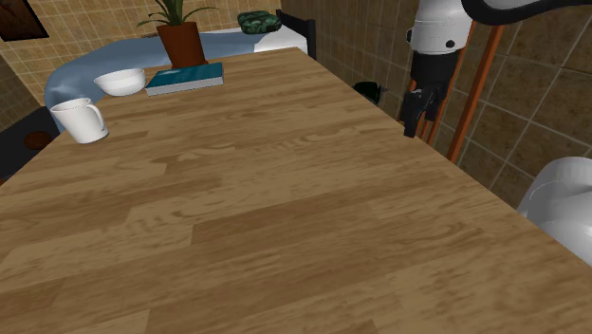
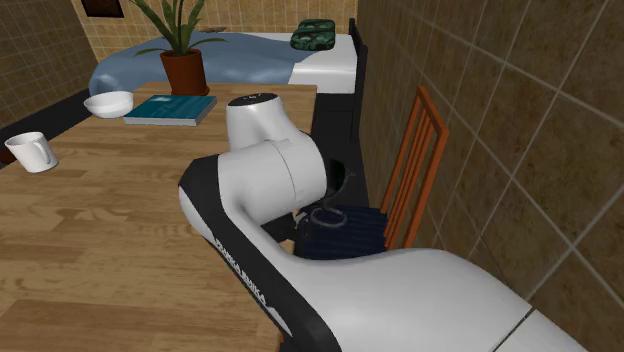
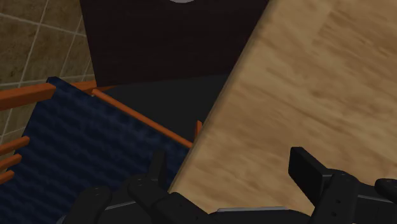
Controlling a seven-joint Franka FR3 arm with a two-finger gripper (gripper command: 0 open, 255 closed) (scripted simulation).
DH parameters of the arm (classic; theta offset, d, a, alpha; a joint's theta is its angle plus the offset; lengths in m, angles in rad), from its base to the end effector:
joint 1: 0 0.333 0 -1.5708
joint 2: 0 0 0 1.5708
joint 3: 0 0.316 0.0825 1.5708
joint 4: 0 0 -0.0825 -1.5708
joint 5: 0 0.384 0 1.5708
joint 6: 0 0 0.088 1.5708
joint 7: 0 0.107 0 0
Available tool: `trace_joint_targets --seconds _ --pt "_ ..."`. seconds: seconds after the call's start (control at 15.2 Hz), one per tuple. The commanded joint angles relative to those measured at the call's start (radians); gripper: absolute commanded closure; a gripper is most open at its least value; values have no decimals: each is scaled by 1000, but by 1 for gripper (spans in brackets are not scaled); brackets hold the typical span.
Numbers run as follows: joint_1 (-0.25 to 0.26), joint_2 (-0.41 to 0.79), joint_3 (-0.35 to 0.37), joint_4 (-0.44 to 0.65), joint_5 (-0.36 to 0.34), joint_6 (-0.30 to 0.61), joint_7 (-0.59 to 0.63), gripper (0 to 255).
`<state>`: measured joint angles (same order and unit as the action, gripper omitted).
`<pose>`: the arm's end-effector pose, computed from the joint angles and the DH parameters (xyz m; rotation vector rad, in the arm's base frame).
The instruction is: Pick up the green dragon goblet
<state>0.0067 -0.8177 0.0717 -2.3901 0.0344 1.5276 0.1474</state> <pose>0.2921 0.0331 0.5795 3.1151 -0.1436 -0.0687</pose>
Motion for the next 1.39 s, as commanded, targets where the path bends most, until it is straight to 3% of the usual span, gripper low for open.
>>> trace_joint_targets --seconds 0.0,0.73,1.32 --pt "0 0 0 0 0 0 0 0" --pt "-63 284 -190 149 -115 147 -233 0" --pt "-92 576 -321 382 -114 218 -422 0"
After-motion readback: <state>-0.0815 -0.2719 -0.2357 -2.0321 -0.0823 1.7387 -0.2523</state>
